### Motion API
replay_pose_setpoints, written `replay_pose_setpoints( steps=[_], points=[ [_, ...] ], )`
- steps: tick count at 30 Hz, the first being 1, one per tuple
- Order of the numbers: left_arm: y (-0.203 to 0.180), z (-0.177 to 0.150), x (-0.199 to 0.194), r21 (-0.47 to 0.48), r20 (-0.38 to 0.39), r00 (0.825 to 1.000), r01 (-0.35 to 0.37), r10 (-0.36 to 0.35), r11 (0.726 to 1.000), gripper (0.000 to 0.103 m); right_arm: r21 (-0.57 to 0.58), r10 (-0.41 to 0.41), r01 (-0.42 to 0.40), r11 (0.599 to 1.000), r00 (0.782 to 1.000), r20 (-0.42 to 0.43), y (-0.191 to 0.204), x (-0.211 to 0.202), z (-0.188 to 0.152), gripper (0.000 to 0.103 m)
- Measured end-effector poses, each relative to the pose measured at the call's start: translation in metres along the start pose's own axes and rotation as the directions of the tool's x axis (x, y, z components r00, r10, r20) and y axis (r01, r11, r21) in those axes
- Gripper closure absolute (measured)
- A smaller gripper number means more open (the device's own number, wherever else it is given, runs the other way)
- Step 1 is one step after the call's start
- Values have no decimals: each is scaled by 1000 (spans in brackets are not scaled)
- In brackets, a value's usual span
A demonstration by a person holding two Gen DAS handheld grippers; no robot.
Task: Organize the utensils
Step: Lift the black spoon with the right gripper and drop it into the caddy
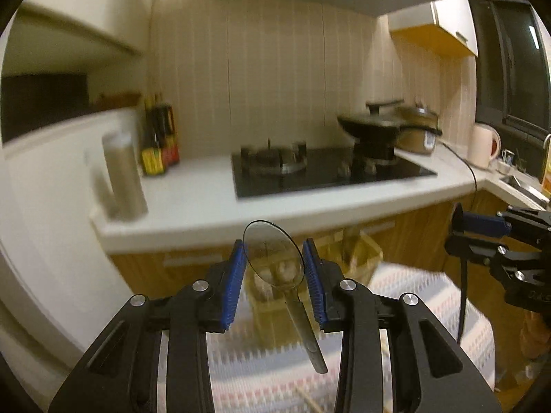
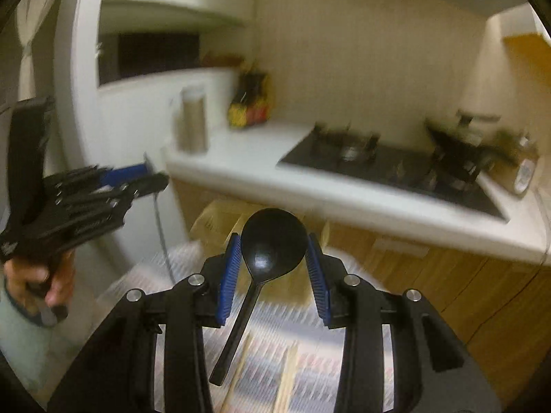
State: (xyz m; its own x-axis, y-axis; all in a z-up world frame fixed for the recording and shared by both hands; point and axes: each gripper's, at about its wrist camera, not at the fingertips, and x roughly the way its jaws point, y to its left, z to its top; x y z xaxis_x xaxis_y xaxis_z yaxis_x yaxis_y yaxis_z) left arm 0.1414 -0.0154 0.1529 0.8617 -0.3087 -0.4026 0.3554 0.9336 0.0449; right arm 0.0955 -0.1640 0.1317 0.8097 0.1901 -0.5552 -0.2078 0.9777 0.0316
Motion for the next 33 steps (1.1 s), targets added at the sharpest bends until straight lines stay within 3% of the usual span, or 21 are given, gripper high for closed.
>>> replay_pose_setpoints(
  steps=[4,9,13,17,25,33],
  points=[
    [-9,27,6,9,68,998,-13,13,1000,71,1,-112,113,994,987,112,-9,15,26,68],
    [-16,45,19,44,135,986,-104,97,994,71,46,-200,195,980,962,184,-29,46,47,68],
    [-6,50,37,39,143,980,-148,141,988,71,41,-265,263,964,935,237,-36,73,47,68],
    [7,43,61,15,112,984,-139,136,990,71,28,-296,299,954,924,242,-37,98,37,68],
    [11,14,95,66,77,981,-181,176,981,71,19,-295,297,955,937,187,-43,139,13,68],
    [11,0,105,85,47,987,-159,155,984,70,32,-258,256,966,956,143,-46,147,1,68]
  ],
)
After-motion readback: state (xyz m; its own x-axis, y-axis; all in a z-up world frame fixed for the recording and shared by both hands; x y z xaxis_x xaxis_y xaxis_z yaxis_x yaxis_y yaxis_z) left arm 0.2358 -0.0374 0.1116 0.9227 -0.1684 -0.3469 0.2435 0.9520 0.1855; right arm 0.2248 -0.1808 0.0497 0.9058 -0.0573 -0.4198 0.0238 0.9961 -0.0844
